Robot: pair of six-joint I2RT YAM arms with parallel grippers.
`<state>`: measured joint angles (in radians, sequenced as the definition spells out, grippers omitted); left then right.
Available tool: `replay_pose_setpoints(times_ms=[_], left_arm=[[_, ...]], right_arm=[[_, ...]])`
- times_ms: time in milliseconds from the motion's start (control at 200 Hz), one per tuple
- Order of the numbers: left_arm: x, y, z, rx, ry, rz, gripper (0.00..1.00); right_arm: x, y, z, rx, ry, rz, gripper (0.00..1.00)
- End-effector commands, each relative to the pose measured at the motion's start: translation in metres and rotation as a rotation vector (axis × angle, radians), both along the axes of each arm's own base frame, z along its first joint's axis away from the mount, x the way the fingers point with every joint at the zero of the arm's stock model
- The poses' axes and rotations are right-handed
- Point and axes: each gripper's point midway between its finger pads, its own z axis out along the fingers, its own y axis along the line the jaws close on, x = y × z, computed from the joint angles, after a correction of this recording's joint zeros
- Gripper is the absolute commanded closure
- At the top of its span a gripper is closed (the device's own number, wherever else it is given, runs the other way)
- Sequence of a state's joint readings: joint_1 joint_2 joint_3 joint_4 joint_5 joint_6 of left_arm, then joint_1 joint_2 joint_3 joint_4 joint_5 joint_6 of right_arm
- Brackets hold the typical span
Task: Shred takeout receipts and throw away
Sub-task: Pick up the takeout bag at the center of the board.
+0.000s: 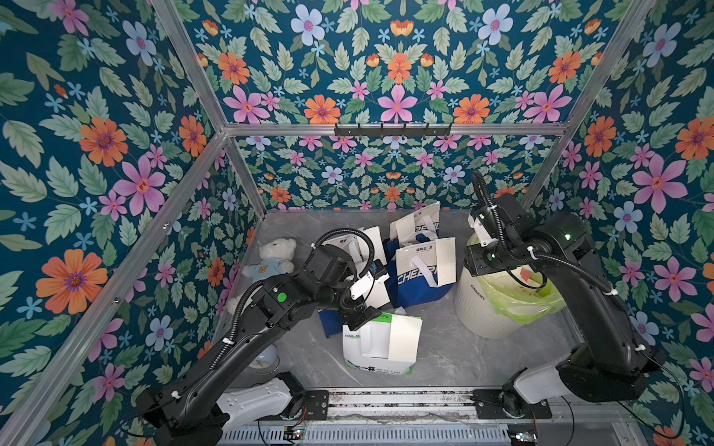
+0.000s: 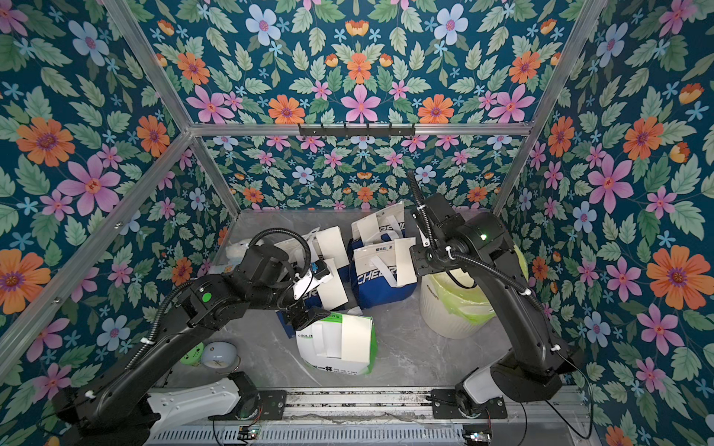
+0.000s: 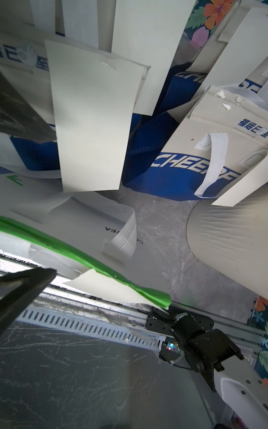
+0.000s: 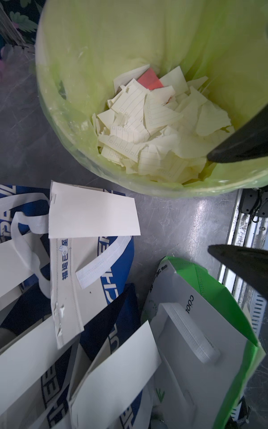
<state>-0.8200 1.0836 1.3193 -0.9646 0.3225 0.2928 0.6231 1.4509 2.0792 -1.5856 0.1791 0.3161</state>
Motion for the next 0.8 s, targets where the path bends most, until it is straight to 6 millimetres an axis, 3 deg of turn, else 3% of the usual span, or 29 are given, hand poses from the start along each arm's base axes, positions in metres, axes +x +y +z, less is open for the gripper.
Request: replay_pose_setpoints(times_ms=[0,210,420,540,630,720,795], left_arm=[[-0.004,-0.005,0.001,-0.017,0.002,-0.030,0.16],[-0.010,-0.009,-0.014,0.018,0.040,-0.070,0.30],[-0.019,-0.025,-0.021,0.002,0.145,-0.132,0.63],[-0.016,-0.030,-0.024,-0.011,0.150,-0.124,0.83],[-0.012,-0.032,-0.023,-0.063,0.144,-0.077,0.88],[-0.003,-0.042,-0.014,-0.219,0.130,0.010,0.98],[-0.001,-0.042,-0.002,-0.360,0.117,0.074,1.00]], right_arm=[[-0.020,0.008,0.013,0.094,-0.023,-0.004,0.40],[-0.054,0.042,0.023,0.341,-0.048,0.101,0.36],[-0.069,0.057,0.004,0.188,-0.030,0.160,0.37],[-0.072,0.074,0.000,0.269,-0.034,0.192,0.37],[-0.072,0.077,-0.012,0.275,-0.012,0.174,0.37],[-0.070,0.073,-0.034,0.208,0.026,0.143,0.36],[-0.071,0.081,-0.038,0.247,0.017,0.152,0.35]])
